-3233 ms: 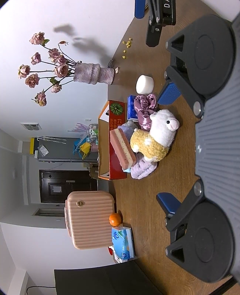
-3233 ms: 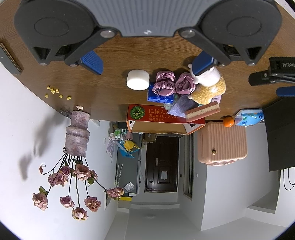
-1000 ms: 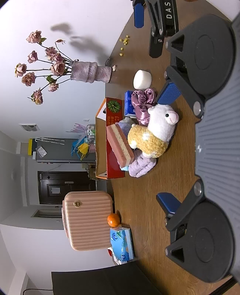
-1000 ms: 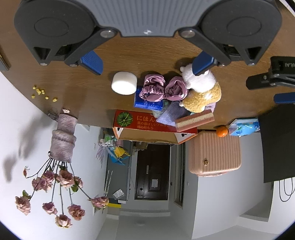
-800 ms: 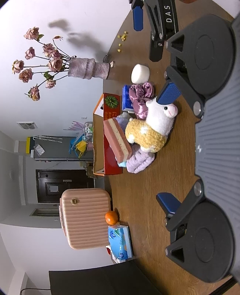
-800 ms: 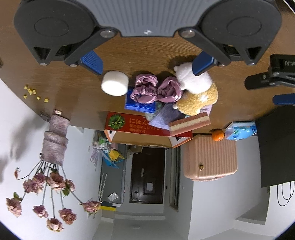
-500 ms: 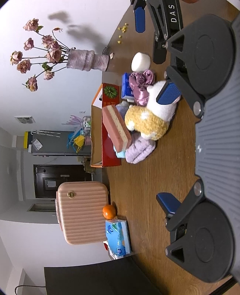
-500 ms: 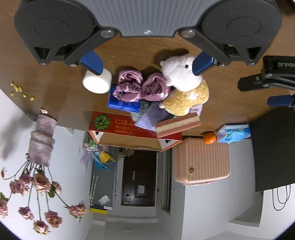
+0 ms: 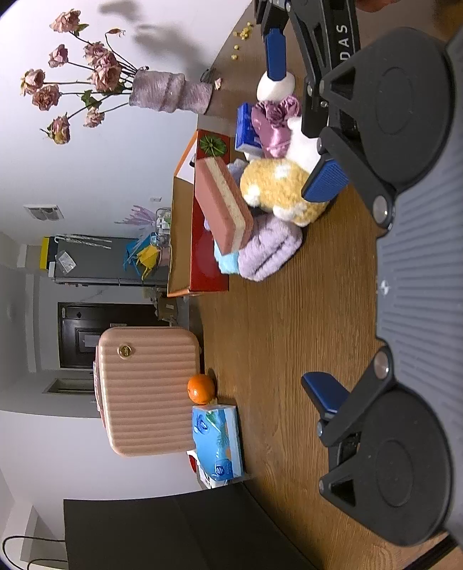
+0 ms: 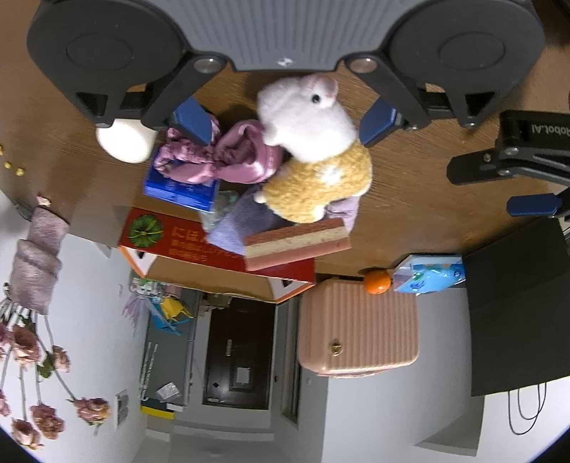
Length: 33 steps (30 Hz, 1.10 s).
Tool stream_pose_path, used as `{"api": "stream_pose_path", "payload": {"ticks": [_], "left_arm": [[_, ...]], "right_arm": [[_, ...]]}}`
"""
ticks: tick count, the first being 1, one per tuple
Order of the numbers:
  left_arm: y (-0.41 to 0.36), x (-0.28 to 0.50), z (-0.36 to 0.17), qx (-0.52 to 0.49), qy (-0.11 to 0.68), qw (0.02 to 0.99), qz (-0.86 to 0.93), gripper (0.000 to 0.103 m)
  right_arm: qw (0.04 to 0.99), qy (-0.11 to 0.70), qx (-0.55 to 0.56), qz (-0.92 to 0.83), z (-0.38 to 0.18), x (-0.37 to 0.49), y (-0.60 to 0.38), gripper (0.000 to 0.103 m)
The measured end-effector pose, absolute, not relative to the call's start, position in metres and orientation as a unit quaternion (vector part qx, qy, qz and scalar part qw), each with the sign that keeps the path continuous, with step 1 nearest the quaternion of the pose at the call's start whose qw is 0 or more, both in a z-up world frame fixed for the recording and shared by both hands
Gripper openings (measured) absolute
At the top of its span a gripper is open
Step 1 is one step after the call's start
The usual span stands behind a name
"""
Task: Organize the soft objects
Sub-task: 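Lower the right gripper onto the plush sheep toy and close it, then lift the sheep with the right gripper while the left gripper grasps the pink sponge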
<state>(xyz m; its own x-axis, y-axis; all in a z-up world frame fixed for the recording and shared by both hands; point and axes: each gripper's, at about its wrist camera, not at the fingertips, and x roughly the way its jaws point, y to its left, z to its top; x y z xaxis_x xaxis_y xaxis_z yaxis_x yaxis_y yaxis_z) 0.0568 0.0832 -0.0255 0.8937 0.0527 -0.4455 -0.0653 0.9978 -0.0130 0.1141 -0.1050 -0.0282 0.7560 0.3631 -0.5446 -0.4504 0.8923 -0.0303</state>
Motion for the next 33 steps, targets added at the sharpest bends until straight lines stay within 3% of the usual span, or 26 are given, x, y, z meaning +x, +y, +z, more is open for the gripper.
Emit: {"api": "stream_pose_path", "payload": {"ticks": [4,10,14,25,33], "left_arm": [[0.091,0.061,-0.029,-0.014,0.232,0.972,0.037,0.103],[0.098,0.067,-0.033,-0.017,0.237,0.97,0.042,0.103],[0.102,0.068,-0.034,-0.02,0.237,0.97,0.044,0.103],[0.105,0.068,-0.037,-0.024,0.244,0.968,0.048,0.103],[0.104,0.064,-0.037,-0.026,0.248,0.967,0.058,0.103]], "right_arm": [[0.927,0.275,-0.089,0.24,-0.032,0.122,-0.092,0.075],[0.92,0.274,-0.111,0.256,-0.039,0.134,-0.074,0.072],[0.913,0.282,-0.116,0.272,-0.046,0.144,-0.067,0.063],[0.907,0.285,-0.135,0.28,-0.06,0.16,-0.056,0.063],[0.908,0.275,-0.126,0.289,-0.058,0.156,-0.062,0.054]]}}
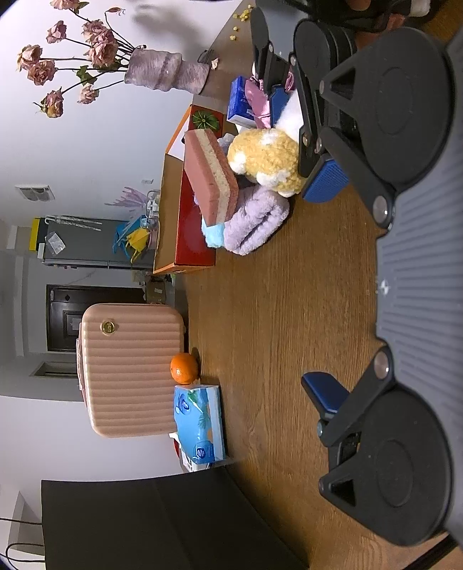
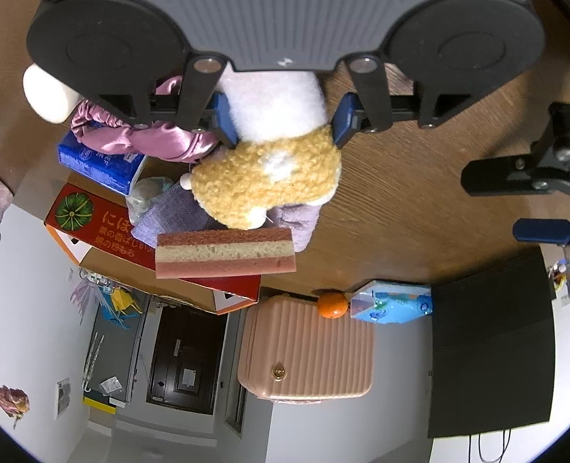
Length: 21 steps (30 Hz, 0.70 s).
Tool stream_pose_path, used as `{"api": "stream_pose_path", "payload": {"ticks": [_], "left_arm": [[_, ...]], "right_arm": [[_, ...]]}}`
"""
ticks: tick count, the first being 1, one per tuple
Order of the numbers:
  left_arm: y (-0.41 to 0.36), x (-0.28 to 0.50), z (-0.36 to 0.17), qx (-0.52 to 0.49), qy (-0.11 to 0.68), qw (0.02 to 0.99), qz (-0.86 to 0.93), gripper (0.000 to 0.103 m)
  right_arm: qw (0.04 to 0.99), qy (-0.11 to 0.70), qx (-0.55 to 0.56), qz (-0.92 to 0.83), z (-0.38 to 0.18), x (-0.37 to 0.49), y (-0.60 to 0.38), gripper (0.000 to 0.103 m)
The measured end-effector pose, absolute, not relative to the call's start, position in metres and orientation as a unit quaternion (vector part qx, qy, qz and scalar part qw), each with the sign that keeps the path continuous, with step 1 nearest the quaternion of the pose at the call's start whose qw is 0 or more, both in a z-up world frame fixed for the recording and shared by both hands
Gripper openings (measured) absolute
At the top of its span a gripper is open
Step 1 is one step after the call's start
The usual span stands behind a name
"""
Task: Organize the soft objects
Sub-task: 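Lift the sheep with the right gripper while the left gripper grasps the pink sponge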
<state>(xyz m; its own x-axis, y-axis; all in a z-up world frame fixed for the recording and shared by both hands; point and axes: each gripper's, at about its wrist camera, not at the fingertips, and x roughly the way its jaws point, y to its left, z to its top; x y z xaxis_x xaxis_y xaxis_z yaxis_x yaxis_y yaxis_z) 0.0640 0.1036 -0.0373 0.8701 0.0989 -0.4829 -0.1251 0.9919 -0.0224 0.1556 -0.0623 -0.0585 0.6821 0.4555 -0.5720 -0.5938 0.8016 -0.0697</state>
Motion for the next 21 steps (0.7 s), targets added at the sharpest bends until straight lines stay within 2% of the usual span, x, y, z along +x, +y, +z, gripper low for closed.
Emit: {"api": "stream_pose_path", "payload": {"ticks": [21], "left_arm": [[0.082,0.05,-0.021,-0.025,0.238,0.969,0.064,0.103]], "right_arm": [[0.943,0.207,-0.061,0.254,-0.026,0.107,-0.141,0.052]]}}
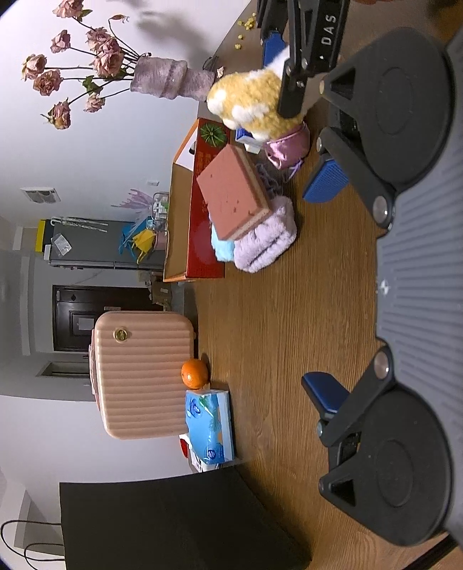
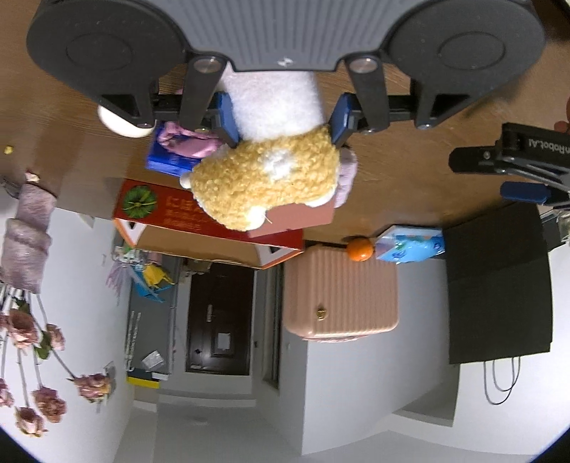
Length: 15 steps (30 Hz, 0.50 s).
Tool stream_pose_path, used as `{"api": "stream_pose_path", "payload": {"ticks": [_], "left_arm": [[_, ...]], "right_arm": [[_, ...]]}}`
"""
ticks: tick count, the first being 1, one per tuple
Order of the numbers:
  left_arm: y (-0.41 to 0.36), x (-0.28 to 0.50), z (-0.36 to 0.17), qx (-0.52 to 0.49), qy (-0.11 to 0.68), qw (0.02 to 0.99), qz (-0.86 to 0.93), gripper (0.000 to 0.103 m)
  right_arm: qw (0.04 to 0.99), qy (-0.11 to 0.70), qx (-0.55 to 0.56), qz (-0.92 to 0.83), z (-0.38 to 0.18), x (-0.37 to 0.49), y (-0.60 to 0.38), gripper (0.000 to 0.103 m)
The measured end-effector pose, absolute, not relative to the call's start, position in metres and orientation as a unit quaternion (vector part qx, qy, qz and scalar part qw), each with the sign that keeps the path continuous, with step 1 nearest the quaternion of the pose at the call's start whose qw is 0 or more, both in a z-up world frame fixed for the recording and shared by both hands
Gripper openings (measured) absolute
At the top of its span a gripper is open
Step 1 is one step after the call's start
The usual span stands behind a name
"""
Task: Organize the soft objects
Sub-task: 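Lift the sheep with the right gripper while the left gripper grasps the pink sponge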
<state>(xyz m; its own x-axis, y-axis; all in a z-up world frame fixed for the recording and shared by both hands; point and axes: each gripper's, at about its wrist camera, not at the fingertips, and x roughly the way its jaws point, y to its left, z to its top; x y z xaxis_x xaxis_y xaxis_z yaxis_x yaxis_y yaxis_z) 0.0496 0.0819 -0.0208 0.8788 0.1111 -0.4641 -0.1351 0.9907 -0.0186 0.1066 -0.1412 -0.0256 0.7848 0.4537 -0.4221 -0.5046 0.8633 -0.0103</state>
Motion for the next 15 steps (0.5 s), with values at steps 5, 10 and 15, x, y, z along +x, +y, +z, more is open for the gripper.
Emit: {"api": "stream_pose_path", "payload": {"ticks": [5,10,15], "left_arm": [[0.071,0.052,-0.018,-0.022,0.239,0.969,0.057,0.103],[0.06,0.059,-0.015,-0.016,0.238,0.97,0.053,0.103],[0.052,0.072,-0.011,-0.006,0.234,0.971,0.05,0.103]], "right_arm": [[0.948,0.204,-0.055,0.238,-0.025,0.107,-0.16,0.052],[0.951,0.203,-0.051,0.227,-0.026,0.112,-0.173,0.052],[0.953,0.204,-0.048,0.219,-0.027,0.121,-0.18,0.052]]}}
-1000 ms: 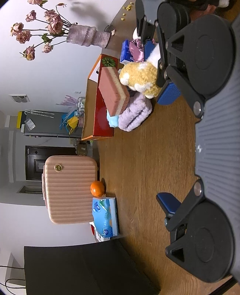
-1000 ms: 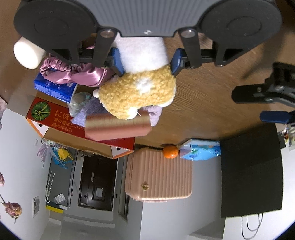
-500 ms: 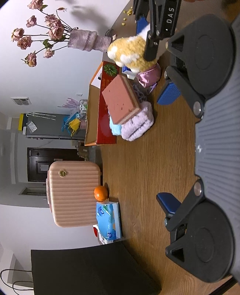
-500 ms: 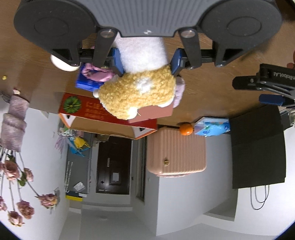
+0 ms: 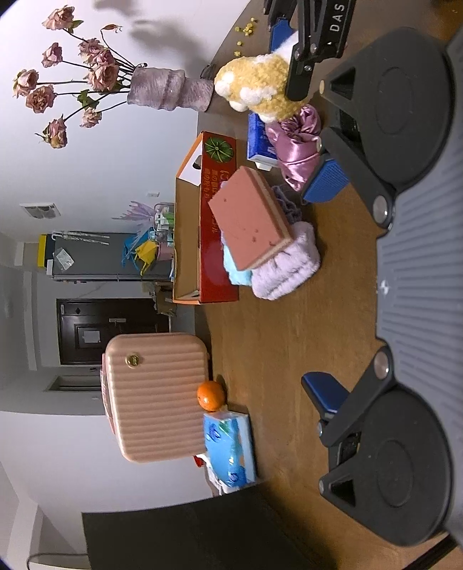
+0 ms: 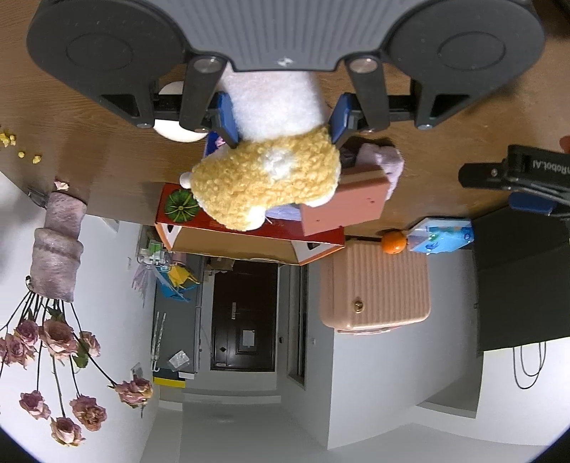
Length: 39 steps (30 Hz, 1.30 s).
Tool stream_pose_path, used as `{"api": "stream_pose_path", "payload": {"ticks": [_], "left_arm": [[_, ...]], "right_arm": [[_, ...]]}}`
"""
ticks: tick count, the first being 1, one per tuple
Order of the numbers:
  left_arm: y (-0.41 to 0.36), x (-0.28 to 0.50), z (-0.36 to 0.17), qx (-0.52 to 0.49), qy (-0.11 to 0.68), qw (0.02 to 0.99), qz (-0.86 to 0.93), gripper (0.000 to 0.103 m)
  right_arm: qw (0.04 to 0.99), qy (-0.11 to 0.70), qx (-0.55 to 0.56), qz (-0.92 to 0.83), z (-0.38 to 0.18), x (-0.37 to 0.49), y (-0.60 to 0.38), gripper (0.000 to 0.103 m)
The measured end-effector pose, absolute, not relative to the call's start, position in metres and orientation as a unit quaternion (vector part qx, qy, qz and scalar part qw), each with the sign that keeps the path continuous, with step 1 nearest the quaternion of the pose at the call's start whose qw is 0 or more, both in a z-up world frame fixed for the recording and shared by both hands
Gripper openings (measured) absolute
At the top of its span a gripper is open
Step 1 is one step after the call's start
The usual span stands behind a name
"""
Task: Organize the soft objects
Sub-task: 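Lift the sheep with the right gripper while the left gripper grasps the pink sponge, then carry the sheep and sponge over the cardboard box with both grippers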
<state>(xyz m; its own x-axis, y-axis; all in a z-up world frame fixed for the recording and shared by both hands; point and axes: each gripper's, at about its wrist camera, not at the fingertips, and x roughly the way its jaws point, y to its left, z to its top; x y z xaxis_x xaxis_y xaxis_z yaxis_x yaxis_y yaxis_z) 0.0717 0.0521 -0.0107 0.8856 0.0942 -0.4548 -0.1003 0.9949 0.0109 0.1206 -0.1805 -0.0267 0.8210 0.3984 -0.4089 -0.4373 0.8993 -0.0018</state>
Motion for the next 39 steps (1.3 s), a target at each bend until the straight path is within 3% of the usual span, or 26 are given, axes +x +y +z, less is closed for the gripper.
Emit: {"api": "stream_pose_path", "payload": {"ticks": [22,39], "left_arm": [[0.025,0.171,-0.015,0.076,0.249,0.966,0.001,0.103],[0.011,0.205,-0.03,0.131,0.219,0.966,-0.047,0.103]], "right_arm": [[0.959,0.206,-0.044,0.19,-0.032,0.157,-0.184,0.052],[0.966,0.195,-0.019,0.166,-0.037,0.184,-0.194,0.052]]}}
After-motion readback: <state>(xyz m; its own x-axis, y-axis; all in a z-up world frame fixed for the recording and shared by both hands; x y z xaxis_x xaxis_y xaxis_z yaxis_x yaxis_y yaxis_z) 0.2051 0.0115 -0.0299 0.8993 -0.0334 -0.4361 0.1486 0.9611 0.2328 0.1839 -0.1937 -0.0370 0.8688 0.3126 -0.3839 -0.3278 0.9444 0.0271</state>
